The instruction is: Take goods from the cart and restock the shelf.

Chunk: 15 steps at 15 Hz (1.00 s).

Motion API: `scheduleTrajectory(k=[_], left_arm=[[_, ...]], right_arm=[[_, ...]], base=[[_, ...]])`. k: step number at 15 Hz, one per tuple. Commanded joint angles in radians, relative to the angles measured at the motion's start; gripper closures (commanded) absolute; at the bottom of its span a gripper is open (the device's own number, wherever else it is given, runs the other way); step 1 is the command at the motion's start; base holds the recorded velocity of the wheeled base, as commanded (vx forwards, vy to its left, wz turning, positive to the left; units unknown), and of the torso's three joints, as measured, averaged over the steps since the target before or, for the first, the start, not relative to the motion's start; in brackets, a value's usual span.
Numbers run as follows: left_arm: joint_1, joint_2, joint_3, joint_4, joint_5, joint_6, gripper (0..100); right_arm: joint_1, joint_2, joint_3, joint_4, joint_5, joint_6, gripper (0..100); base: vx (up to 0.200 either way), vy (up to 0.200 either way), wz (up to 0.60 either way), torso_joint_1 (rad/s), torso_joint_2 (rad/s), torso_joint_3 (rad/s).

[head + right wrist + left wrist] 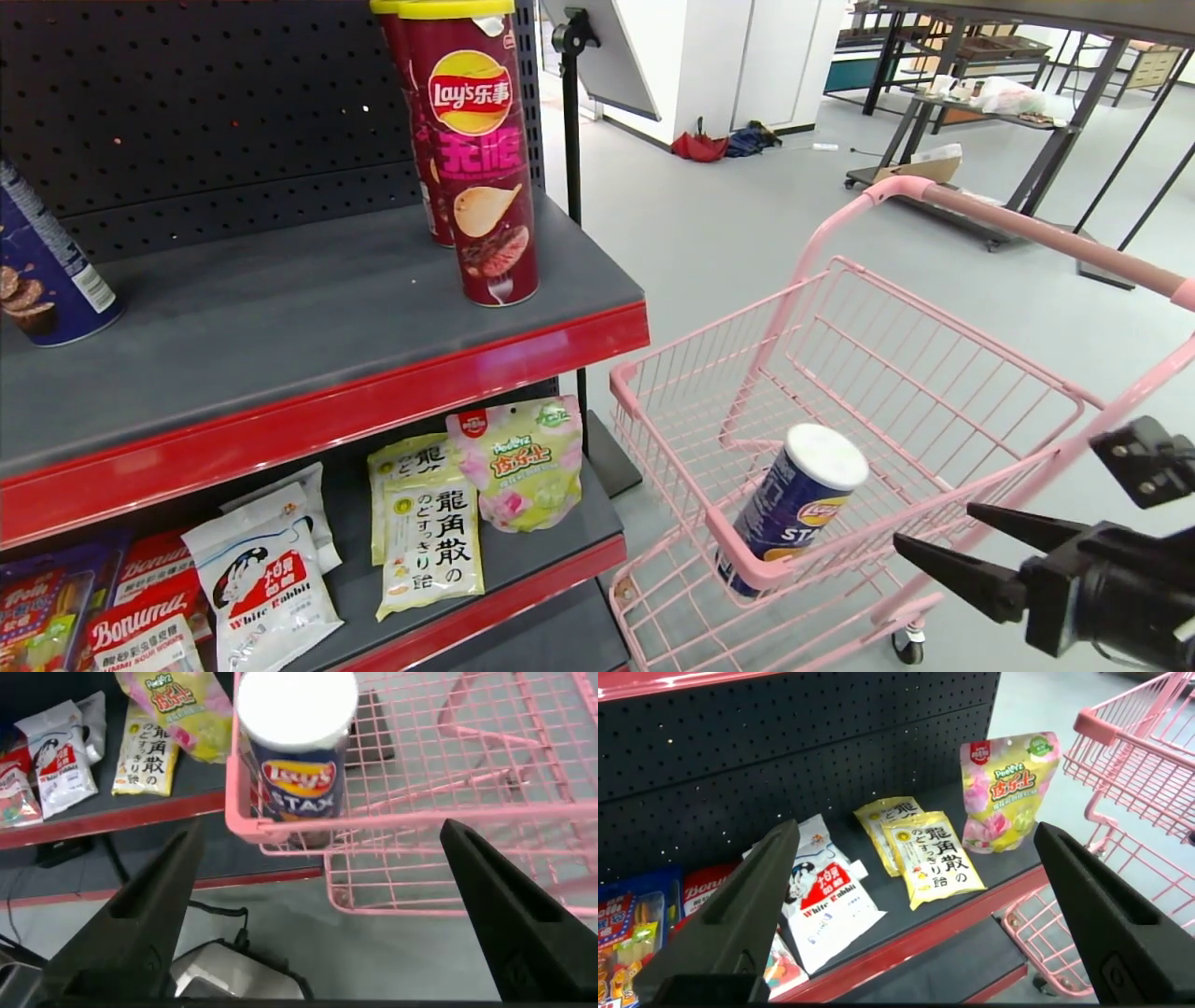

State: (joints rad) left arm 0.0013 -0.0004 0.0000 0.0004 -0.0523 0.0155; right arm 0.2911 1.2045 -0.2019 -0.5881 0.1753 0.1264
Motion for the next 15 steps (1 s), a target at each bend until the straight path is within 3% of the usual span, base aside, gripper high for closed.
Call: scheduleTrajectory(k=[1, 9, 15], left_arm=[[0.000, 0.000, 0.000, 0.000, 0.000, 0.000, 0], [0.000, 0.000, 0.000, 0.001, 0.000, 0.000, 0], [0.000, 0.000, 0.000, 0.000, 0.000, 0.000, 0]], right_arm=[[0.003, 0.208, -0.053, -0.068, 0.033, 0.001, 0], [0.014, 0.354, -0.154, -0.073, 0.050, -0.001, 0], [0.074, 0.446, -0.211, -0.081, 0.050, 0.001, 0]], base=[[0.000, 0.000, 0.00, 0.000, 0.00, 0.000], [0.000, 0.000, 0.00, 0.000, 0.00, 0.000], [0.000, 0.000, 0.00, 0.000, 0.00, 0.000]])
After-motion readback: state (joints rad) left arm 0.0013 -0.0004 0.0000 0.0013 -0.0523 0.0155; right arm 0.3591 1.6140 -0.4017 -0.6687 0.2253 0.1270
